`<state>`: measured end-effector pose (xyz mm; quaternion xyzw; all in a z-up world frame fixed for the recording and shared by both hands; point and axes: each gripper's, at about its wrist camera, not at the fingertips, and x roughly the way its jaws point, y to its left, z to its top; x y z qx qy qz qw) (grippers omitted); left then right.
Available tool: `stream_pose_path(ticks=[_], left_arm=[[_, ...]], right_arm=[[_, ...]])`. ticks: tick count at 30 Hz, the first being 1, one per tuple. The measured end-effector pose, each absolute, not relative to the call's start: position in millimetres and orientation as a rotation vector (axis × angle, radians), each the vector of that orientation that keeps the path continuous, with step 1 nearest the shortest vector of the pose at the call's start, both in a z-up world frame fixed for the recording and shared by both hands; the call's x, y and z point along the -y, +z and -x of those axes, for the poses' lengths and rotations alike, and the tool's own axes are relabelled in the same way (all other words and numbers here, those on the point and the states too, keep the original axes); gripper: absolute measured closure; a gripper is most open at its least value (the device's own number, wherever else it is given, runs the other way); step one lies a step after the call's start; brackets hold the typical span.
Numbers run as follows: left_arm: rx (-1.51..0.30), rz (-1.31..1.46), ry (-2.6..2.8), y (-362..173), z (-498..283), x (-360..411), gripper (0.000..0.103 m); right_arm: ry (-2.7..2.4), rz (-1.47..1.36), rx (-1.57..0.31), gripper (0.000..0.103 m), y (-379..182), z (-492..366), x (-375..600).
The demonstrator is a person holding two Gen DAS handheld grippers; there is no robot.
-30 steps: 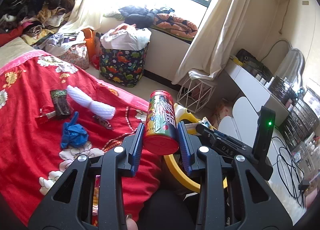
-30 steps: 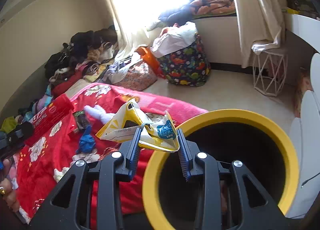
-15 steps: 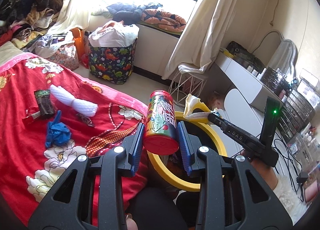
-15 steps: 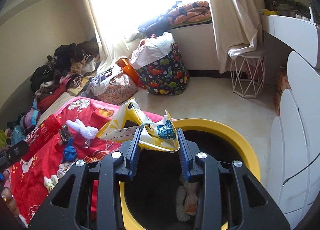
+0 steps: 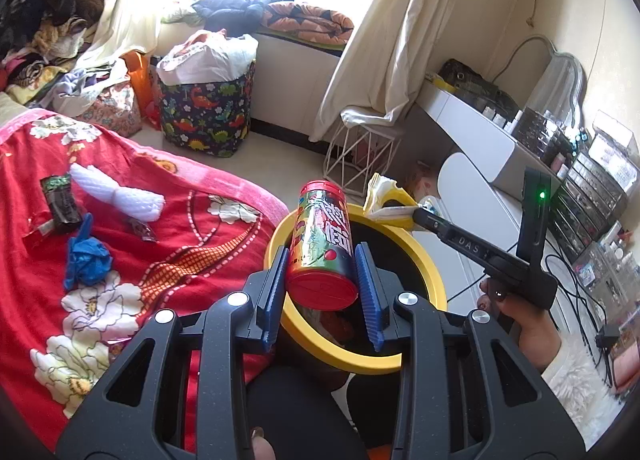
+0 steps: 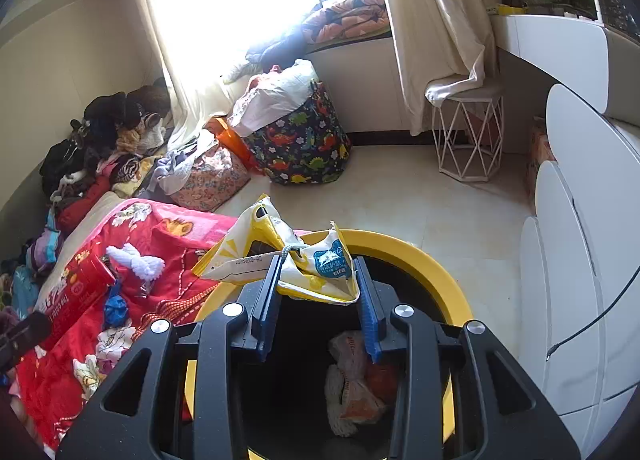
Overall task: Collect trash
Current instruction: 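Carry the red can and yellow bag over the bin with both tools, then open both tools over the bin, dropping the can and bag, then move both tools over the bed toward the blue bag and brown wrapper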
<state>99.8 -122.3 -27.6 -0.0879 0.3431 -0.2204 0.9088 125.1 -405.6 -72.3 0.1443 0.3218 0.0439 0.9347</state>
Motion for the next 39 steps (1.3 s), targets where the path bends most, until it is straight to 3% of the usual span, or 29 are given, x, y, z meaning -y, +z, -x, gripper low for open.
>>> stream_pose_path(ticks=[14, 17, 18, 20, 25, 39], left_arm=[[-0.86, 0.131, -0.528, -73.4, -113.7, 171.1, 0.076], [-0.884, 0.133, -0.546, -82.7, -118.7, 182.0, 0.076], [-0.896, 0.135, -0.553, -86.0, -121.4, 185.6, 0.073], [-0.898, 0.126, -0.514, -93.3, -124.8, 187.2, 0.031], [-0.872, 0.142, -0.438, -97.7, -124.2, 175.3, 0.013], [-0.748, 0.145, -0.274, -72.9, -127.8, 123.4, 0.011]], right_arm=[[0.038, -0.326, -0.662, 0.07, -80.5, -123.4, 424.8], [0.046, -0.345, -0.669, 0.065, -83.1, -126.3, 427.8], [0.034, -0.349, -0.672, 0.053, -84.1, -127.2, 430.3], [0.002, -0.359, -0.669, 0.043, -86.2, -127.2, 435.0], [0.012, -0.381, -0.678, 0.036, -89.6, -130.0, 437.9], [0.137, -0.288, -0.633, 0.032, -79.7, -127.9, 396.6]])
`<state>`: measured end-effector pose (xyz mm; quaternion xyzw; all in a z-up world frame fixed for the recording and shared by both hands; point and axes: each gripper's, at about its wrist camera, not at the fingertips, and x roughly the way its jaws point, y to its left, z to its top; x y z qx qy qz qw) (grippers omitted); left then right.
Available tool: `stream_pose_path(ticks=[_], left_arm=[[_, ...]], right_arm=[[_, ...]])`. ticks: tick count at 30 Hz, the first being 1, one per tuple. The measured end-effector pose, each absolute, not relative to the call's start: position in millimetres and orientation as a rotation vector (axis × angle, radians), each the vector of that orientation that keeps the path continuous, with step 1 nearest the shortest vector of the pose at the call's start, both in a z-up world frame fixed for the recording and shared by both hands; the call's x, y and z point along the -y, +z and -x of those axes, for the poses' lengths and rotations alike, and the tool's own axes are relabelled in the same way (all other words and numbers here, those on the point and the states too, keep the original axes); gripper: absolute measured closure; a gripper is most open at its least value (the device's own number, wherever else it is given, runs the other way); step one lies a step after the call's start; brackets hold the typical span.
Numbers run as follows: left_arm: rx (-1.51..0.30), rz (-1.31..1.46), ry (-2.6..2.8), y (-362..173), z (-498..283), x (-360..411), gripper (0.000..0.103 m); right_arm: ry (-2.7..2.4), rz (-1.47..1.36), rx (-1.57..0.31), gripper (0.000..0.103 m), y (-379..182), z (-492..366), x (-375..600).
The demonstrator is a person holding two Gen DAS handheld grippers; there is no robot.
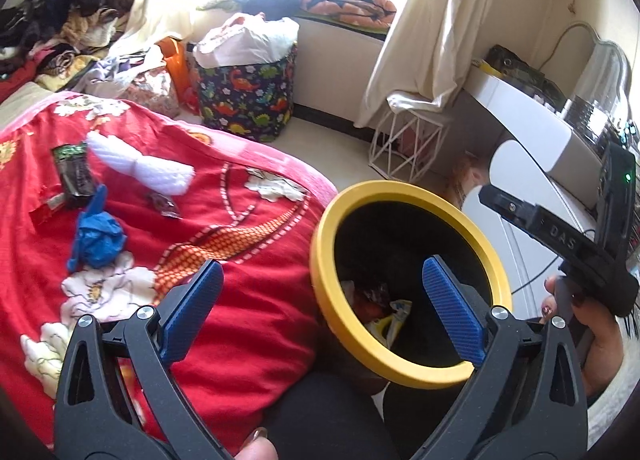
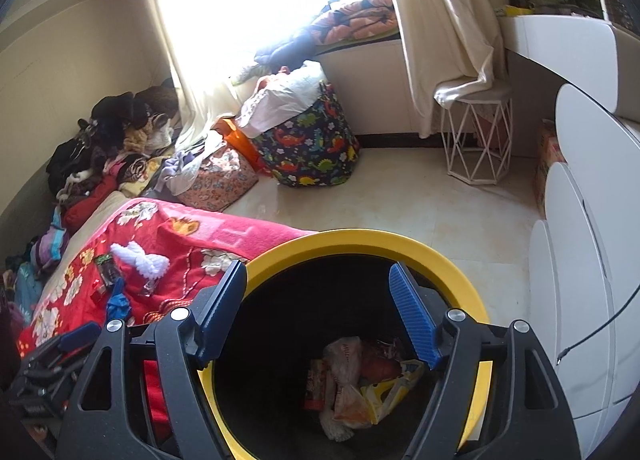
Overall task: Collect trash
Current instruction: 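Move both tools over the bed toward the blue bag and brown wrapper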
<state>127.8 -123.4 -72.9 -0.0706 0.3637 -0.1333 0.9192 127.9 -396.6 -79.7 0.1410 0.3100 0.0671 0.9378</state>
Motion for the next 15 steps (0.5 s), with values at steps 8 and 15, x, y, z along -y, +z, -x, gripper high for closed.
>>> stream_pose_path(ticks=[8, 15], left_arm=[[-0.714, 0.189, -0.197, -64.1, -136.0, 80.3, 0.011], [-0.684, 0.243, -0.121, -61.0, -143.7, 33.3, 0.011]], right_arm=[[0.231, -0.226, -0.611, 0.031, -74.6, -123.6, 356.2], [0.325, -0.183, -0.627, 0.029, -73.6, -124.9, 313.3]])
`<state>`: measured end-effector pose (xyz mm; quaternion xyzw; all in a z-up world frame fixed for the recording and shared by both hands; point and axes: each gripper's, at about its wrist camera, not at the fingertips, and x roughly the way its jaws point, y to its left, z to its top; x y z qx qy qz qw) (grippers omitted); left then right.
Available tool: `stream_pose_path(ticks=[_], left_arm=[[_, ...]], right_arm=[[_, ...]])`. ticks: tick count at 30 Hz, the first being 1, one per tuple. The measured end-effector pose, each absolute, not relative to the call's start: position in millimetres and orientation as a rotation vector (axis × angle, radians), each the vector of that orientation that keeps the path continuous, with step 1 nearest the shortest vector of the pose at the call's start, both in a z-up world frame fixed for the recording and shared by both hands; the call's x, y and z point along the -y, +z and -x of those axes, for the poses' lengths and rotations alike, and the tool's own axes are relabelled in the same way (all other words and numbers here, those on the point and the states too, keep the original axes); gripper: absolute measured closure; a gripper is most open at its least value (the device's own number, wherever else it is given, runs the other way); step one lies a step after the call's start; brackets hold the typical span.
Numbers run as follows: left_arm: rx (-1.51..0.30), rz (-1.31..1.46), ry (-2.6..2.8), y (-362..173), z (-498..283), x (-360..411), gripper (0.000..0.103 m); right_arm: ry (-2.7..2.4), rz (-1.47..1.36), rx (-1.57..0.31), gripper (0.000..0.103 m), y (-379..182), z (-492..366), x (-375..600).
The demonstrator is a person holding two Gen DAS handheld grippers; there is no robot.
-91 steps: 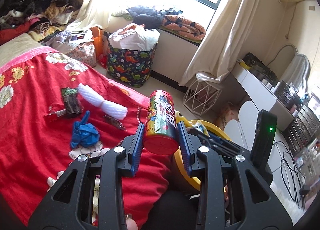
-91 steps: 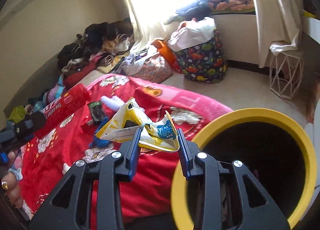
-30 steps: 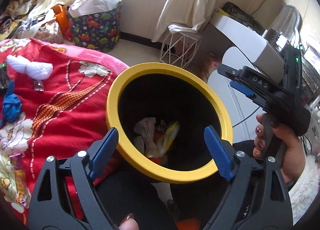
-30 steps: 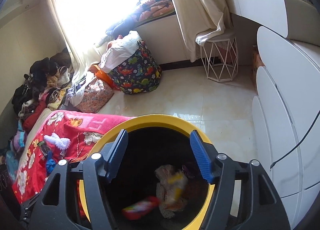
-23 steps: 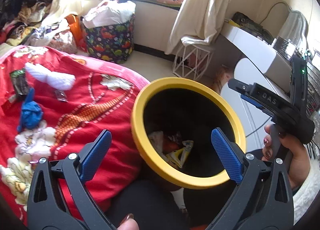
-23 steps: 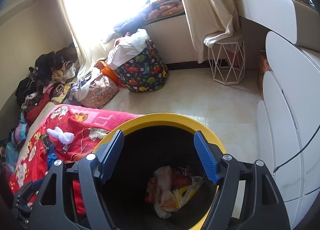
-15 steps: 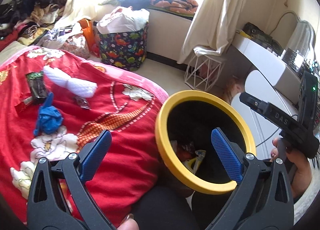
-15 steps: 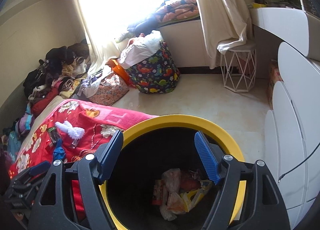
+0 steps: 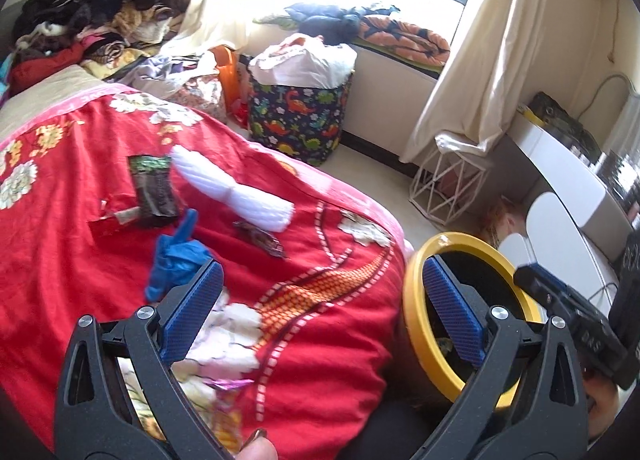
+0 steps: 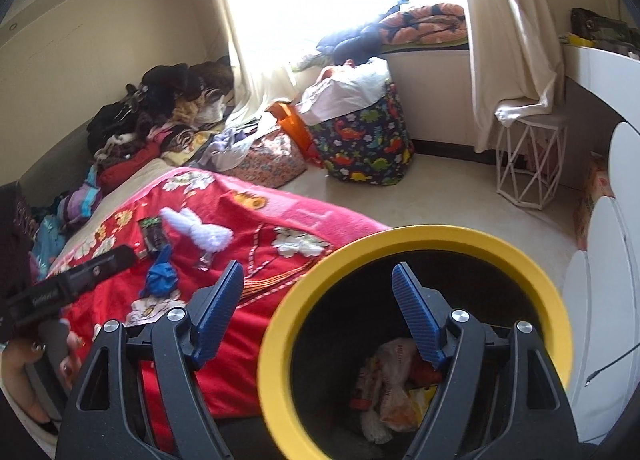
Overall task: Collect trash
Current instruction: 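Move both tools over the bed toward the blue bag and brown wrapper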
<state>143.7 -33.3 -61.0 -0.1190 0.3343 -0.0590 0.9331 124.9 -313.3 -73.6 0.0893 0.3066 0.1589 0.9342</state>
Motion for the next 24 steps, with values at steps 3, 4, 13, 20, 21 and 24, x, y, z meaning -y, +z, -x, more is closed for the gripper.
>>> stream_pose_path(ticks=[3, 4, 13, 20, 21, 24], left_arm=[[-0.678, 0.282, -0.084, -61.9, -147.9, 11.1, 0.011], [-0.677, 0.296, -0.071, -62.6, -149.1, 3.3, 0.011], [-0.681, 0.366, 0.024, -73.3, -153.0, -48.3, 0.013], [-0.749, 0.414, 0.028, -92.0, -158.8, -69.0, 0.032], [-0.763, 0.429, 0.021, -96.2, -159.9, -70.5, 0.035], [-0.805, 0.436, 0.012, -106.7, -164.5, -70.0, 0.043]], right_arm=[[0.366, -0.163, -0.646, 0.029, -74.2, -130.5, 291.1], [0.381, -0.159, -0.651, 0.029, -74.7, -132.2, 284.3], [0.507, -0.077, -0.702, 0.029, -89.7, -155.9, 213.2], [0.556, -0.083, -0.768, 0.041, -112.2, -187.8, 172.1], [0.556, -0.081, -0.781, 0.046, -116.5, -193.9, 167.0], [0.558, -0.065, -0.823, 0.057, -129.5, -207.3, 156.1]])
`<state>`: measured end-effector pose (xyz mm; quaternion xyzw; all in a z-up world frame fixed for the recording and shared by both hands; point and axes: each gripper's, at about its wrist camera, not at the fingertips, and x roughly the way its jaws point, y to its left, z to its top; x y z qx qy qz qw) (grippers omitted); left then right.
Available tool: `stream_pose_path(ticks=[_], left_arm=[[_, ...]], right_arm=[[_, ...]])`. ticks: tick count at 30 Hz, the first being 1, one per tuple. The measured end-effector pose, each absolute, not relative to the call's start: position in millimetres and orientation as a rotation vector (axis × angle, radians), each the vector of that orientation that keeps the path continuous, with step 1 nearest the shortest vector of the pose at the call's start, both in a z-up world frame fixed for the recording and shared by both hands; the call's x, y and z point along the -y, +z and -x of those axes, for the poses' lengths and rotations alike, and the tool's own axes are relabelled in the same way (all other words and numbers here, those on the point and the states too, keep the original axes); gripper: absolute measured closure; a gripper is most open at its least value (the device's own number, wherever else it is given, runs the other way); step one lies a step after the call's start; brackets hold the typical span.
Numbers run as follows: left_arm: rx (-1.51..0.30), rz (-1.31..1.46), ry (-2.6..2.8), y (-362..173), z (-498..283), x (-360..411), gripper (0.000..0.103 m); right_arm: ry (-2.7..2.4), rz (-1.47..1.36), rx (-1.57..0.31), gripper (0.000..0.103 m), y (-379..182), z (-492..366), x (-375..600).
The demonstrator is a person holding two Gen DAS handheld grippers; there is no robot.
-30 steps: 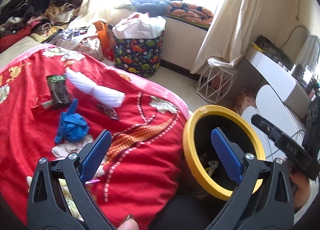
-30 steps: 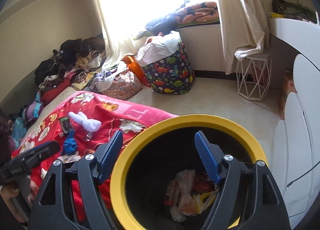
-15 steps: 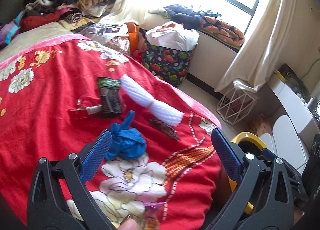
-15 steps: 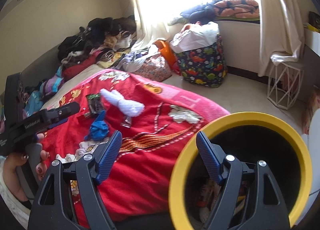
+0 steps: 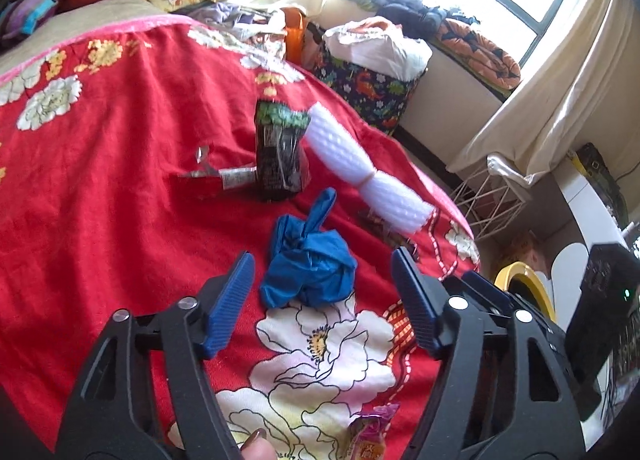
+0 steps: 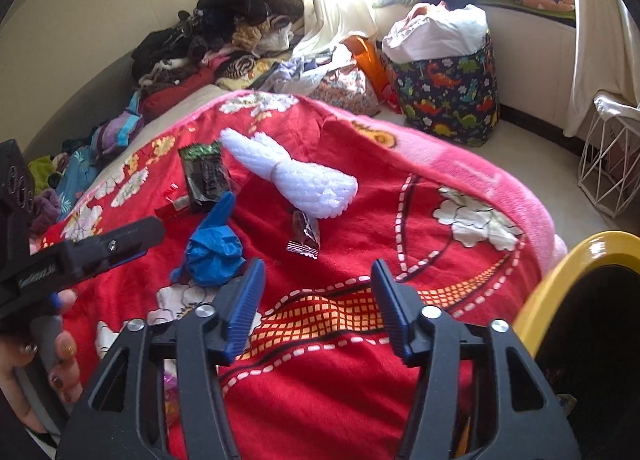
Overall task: Collect trash
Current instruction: 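Move both tools over the bed toward the blue bag and brown wrapper, then grasp the blue plastic bag with the left tool while the right tool grasps the brown wrapper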
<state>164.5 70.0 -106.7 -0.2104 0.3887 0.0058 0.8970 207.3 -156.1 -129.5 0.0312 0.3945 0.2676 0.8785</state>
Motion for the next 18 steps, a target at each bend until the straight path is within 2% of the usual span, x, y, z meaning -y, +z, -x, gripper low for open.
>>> stream_pose_path(ticks=[2, 7, 9, 11, 15, 18], left_arm=[[-0.821, 0.439, 0.009, -112.9, -165.6, -68.9, 0.043], [-0.862, 0.451, 0.015, -128.8, -170.9, -69.5, 0.046], [-0.878, 0.462, 0.02, -134.1, -174.0, -71.6, 0.048], [-0.887, 0.467, 0.023, -138.9, -175.2, -73.1, 0.05], [-0.897, 0.461, 0.023, -144.8, -175.7, -72.7, 0.055], [-0.901, 0.455, 0.025, -146.5, -176.5, -72.7, 0.066]], right_arm=[[0.563, -0.045, -0.841, 0.062, -136.5, -214.9, 149.1], [0.591, -0.064, -0.846, 0.063, -139.7, -226.1, 138.8], [0.605, -0.049, -0.853, 0.077, -140.8, -231.4, 134.0], [0.608, -0.022, -0.865, 0.084, -142.4, -235.6, 128.3], [0.627, -0.03, -0.868, 0.086, -141.9, -232.3, 129.1], [0.624, -0.059, -0.875, 0.086, -140.1, -222.2, 137.7]])
